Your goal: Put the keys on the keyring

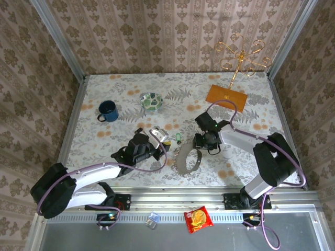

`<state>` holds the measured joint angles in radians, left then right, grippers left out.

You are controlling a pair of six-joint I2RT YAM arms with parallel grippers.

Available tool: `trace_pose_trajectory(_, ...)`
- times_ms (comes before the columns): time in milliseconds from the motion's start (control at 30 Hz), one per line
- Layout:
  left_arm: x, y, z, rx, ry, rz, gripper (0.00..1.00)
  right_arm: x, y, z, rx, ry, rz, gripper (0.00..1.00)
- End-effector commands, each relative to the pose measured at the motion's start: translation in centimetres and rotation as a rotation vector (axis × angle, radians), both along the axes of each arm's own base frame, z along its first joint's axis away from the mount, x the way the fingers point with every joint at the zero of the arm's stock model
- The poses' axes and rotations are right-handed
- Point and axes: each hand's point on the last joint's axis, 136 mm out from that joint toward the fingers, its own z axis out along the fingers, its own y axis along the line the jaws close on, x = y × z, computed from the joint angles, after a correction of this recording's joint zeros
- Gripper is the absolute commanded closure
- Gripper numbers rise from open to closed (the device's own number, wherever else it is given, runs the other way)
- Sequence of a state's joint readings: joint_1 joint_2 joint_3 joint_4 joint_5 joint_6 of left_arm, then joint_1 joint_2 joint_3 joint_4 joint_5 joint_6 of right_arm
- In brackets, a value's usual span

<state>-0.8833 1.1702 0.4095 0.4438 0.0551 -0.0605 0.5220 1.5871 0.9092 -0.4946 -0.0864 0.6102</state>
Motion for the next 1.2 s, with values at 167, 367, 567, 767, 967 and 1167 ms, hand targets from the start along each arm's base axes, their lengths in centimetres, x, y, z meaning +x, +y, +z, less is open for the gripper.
trace_pose_trajectory(167,0.2,-0.5,1.2,-0.020,-0.025,0.003,0.67,2.4,0.7,-0.1,0.037,-0.019,-0.019,0.68)
trace_pose_trajectory(367,0.2,-0.5,1.1,-0.015,-0.027,0.000,0.67,2.4,0.5,-0.8,0.031,0.007,-0.013,0.78)
trace_pose_trajectory(567,0.1,-0.7,0.8,-0.005,-0.024,-0.010,0.68,2.5,0.8,-0.9,0.037,0.020,-0.001,0.87)
trace_pose_trajectory(767,0.1,-0.6,0.9,-0.002,-0.030,-0.011,0.68,2.6,0.7,-1.0,0.027,0.029,0.005,0.88)
trace_pose_trajectory(967,0.2,-0.4,1.3,0.005,-0.049,-0.008,0.68,2.4,0.6,-1.1,0.013,0.050,0.032,0.84)
trace_pose_trajectory(1167,0.3,-0.4,1.4,0.006,-0.053,-0.005,0.68,2.2,0.5,-1.3,0.003,0.064,0.044,0.87)
